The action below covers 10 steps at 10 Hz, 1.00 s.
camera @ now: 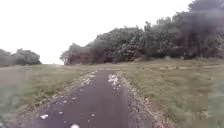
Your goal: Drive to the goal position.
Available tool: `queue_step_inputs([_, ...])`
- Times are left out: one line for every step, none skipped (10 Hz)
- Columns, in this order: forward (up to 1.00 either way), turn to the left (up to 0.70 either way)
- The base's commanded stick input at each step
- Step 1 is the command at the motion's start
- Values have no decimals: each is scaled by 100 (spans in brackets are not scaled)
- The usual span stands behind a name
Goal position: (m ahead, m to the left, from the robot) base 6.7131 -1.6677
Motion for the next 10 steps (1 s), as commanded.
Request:
queue_step_inputs([70,0])
queue_step_inputs([70,0])
queue_step_inputs([70,0])
queue_step_inputs([70,0])
queue_step_inputs([70,0])
queue_step_inputs([70,0])
queue_step_inputs([70,0])
queue_step_inputs([70,0])
queue_step_inputs([70,0])
queue_step_inputs([70,0])
